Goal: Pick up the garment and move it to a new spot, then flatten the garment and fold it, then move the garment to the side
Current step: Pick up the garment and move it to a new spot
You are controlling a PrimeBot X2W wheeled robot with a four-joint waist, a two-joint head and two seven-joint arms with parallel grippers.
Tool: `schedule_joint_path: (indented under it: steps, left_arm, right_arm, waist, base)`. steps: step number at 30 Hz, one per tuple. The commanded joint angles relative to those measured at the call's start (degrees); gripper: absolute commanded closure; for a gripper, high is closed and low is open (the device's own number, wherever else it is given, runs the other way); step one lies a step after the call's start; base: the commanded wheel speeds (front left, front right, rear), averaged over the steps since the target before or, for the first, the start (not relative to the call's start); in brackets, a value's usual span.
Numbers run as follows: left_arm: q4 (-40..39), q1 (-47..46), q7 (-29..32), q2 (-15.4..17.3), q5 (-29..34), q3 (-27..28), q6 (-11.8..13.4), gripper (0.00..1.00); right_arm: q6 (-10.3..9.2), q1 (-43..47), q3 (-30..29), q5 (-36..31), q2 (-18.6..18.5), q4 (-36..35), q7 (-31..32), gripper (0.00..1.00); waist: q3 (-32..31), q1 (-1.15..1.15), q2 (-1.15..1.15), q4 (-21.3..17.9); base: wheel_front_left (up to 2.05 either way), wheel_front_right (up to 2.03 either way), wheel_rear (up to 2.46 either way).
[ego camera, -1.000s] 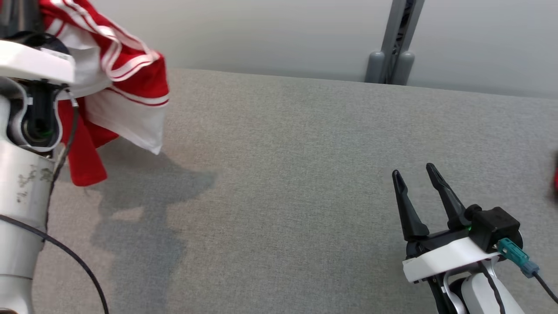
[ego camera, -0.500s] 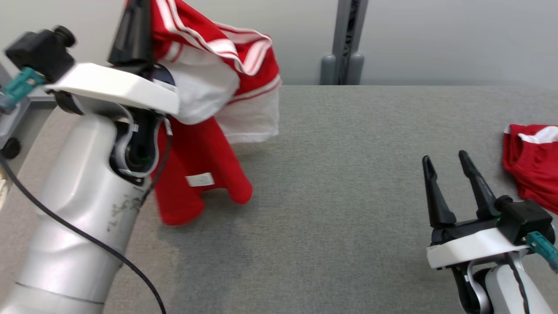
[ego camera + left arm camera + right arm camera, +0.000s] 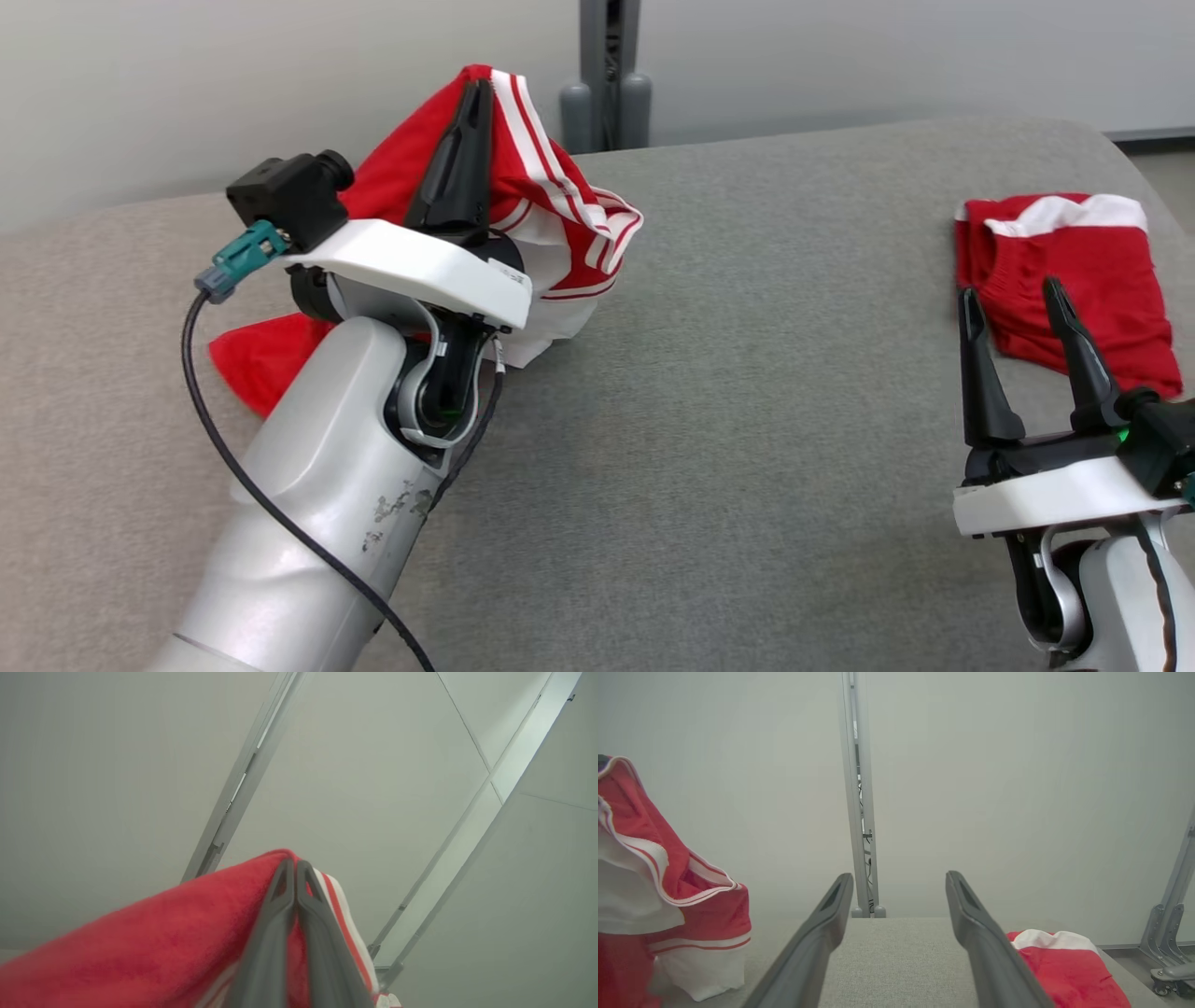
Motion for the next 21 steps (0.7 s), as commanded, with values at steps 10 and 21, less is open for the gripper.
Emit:
schedule_joint_path:
  steps: [10,21]
  left_arm:
    - [-3.91,-0.79,-0.25,-0.14,-6.89,-4.21,5.09,1.0]
    - [-6.75,-0.38,-0.24,-0.2,-9.6,-11.3,9.25,1.0]
  right_arm:
    - [0.02,-2.15,-0.09,-1.03,0.8,-0.93,-0.22,0.0]
    - [0.02,-3.25,1.1,-1.11,1.86,-1.08,-0.22,0.0]
  waist:
    - [3.84,0.0,0.0,-6.9]
    - [6.01,0.0,0.0,-11.93]
  base:
    - [0.0,0.0,0.0]
    - [0.0,0.0,0.0]
